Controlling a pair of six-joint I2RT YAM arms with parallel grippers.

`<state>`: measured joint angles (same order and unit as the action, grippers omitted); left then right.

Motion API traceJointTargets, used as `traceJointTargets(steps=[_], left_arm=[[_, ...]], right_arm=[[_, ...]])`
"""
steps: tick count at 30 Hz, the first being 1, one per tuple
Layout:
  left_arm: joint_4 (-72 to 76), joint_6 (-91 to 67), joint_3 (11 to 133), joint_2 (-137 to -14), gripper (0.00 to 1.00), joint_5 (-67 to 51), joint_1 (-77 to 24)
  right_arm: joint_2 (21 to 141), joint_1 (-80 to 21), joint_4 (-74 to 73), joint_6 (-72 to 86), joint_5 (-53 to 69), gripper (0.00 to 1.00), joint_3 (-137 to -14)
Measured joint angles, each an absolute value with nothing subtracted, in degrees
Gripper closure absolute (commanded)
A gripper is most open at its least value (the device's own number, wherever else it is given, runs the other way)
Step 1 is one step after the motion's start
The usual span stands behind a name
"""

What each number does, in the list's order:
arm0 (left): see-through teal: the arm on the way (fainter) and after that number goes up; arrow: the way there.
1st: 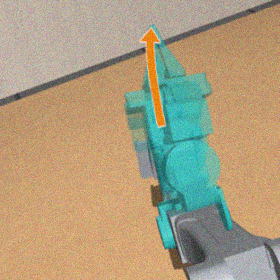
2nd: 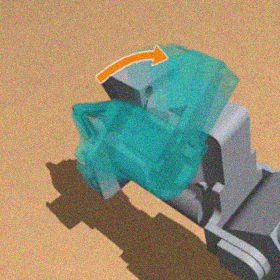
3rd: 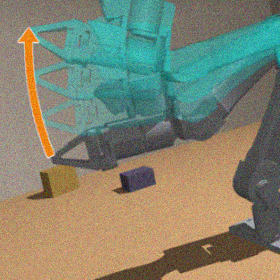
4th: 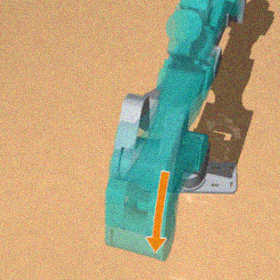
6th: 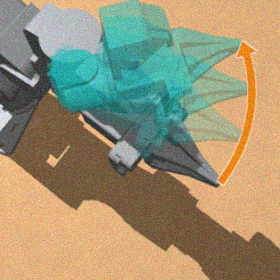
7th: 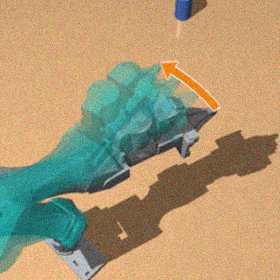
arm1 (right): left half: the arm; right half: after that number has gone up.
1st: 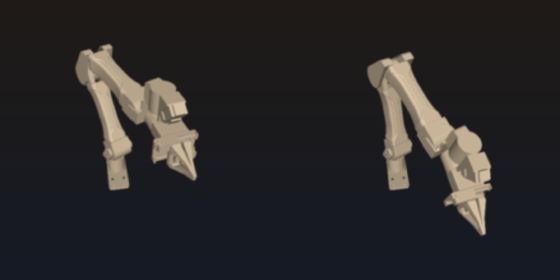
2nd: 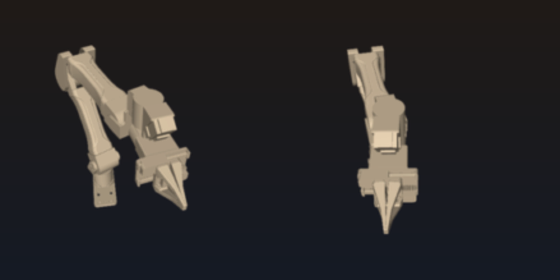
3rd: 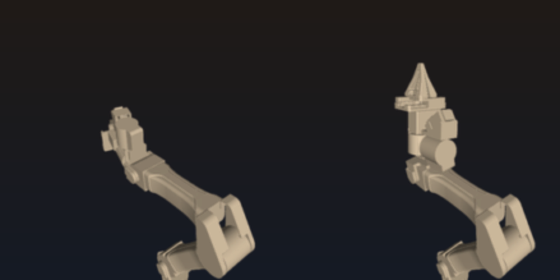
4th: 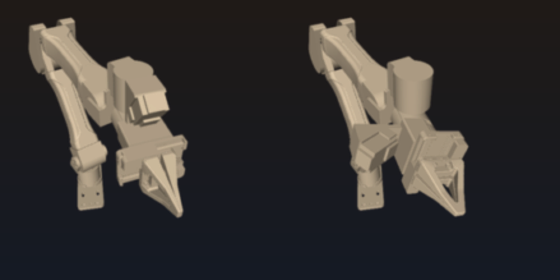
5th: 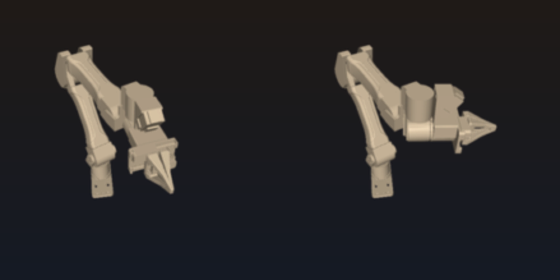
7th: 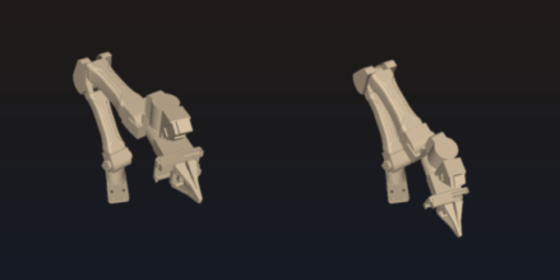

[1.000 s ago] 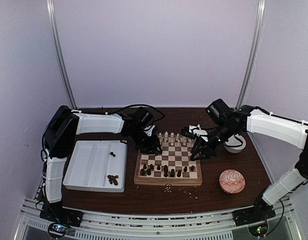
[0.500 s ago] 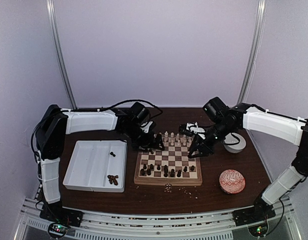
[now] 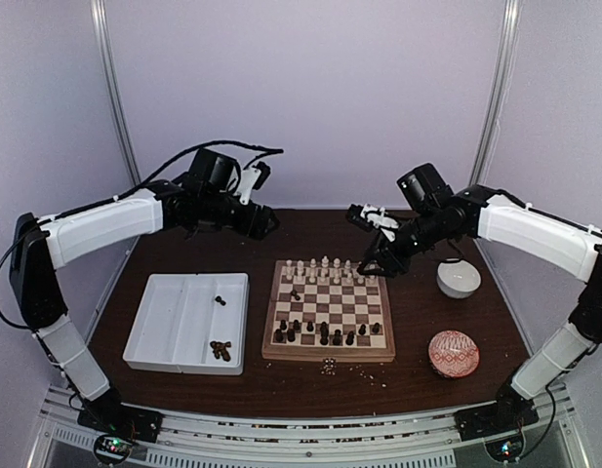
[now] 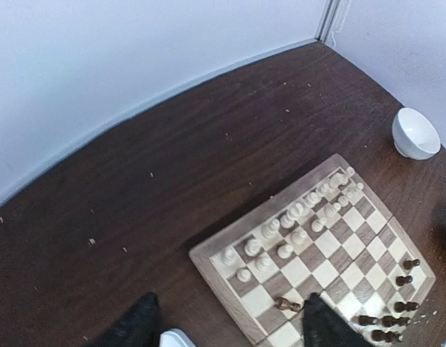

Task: Set up the chess pieces on the board
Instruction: Pick up the pawn from the chessboard.

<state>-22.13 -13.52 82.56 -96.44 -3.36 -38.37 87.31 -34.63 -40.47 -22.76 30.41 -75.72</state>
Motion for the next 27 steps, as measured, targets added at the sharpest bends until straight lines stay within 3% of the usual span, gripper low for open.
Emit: traceJointTargets(steps=[5,13,27], left_arm=[[-23.7,6.2,90.4,-102.4,0.49,-10.4,-35.1],[-28.9,32.9,85.1,-106.1,0.51,-17.5,-36.8],[-38.3,45.6,99.6,-124.7,0.54,-20.6,-40.5]], right_arm=[[90.0,-34.6,-41.1,-22.8,31.6,0.52,-82.2],[94.9,-34.5,-44.4,-23.0,37.6,0.53,-82.0],[85.9,-32.6,-44.7,-25.3,39.6,0.53,-73.1]])
